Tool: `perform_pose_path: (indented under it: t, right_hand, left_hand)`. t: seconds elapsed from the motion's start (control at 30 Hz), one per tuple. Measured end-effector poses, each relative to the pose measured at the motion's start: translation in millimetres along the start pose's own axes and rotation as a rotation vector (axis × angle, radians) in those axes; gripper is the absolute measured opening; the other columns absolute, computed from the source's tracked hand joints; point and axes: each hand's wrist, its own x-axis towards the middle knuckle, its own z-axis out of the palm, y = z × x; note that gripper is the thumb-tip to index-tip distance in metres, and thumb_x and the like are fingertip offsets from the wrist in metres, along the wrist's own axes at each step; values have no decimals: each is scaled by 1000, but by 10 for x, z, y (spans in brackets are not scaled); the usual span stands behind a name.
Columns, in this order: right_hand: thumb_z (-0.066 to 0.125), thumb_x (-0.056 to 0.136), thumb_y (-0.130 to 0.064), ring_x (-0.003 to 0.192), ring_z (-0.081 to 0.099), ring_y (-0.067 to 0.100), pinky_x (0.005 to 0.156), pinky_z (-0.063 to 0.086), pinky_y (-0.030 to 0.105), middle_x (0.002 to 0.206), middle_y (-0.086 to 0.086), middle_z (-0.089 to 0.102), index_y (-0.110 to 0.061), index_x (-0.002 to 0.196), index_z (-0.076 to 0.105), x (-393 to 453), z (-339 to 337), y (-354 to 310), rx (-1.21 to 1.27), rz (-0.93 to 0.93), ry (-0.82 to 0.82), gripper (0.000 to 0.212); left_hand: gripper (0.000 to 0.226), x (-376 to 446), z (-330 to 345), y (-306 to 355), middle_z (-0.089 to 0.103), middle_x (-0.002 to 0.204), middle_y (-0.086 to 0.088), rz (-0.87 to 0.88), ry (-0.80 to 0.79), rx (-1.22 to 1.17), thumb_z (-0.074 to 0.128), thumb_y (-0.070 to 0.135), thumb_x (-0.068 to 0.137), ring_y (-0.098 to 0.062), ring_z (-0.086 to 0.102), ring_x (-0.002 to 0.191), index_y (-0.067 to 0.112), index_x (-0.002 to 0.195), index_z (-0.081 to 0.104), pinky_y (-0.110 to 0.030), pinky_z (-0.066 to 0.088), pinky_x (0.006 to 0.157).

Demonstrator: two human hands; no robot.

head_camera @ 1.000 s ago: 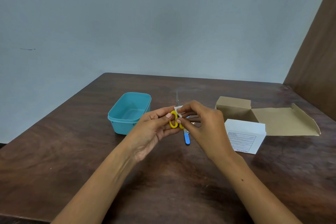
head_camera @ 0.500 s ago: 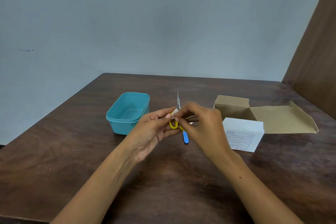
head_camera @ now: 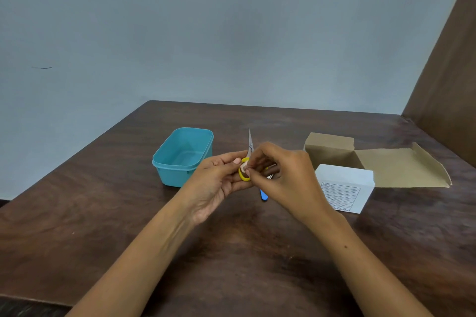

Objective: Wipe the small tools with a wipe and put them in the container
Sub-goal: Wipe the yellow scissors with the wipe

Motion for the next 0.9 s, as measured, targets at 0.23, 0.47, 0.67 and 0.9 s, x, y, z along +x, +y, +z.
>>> perform_pose_path:
  t: [0.23, 0.47, 0.67, 0.9]
  right_hand:
    - [71, 81, -8, 74, 66, 7, 66, 55, 24, 79, -3, 70, -9, 85, 65, 6, 19, -6, 1, 3, 242, 7]
    - [68, 81, -4, 79, 66, 5, 70, 55, 30, 83, -6, 71, -15, 89, 63, -18, 124, 9, -30, -31, 19, 15]
    - [71, 79, -7, 80, 67, 5, 70, 56, 32, 84, -10, 72, -19, 88, 59, 14, 21, -6, -52, -87, -134, 19]
    - [71, 79, -10, 74, 67, 10, 64, 55, 37, 79, -9, 71, -22, 83, 59, 24, -58, 70, -158, -99, -85, 17]
  left_hand:
    - [28, 1, 0, 5, 70, 105, -21, 8, -1, -5, 41, 3, 97, -23, 71, 91, -4, 115, 61, -37, 58, 81]
    - [29, -15, 15, 12, 69, 99, -20, 44, 52, 0, 41, 0, 97, -17, 72, 78, -7, 120, 56, -27, 59, 66]
    - [29, 0, -3, 16, 67, 105, -24, 58, 133, 59, 41, 0, 97, -19, 71, 77, -6, 122, 56, -25, 59, 65]
    - [26, -15, 1, 21, 72, 92, -17, 89, 189, 110, 41, 0, 98, -20, 72, 77, -3, 115, 60, -30, 60, 72]
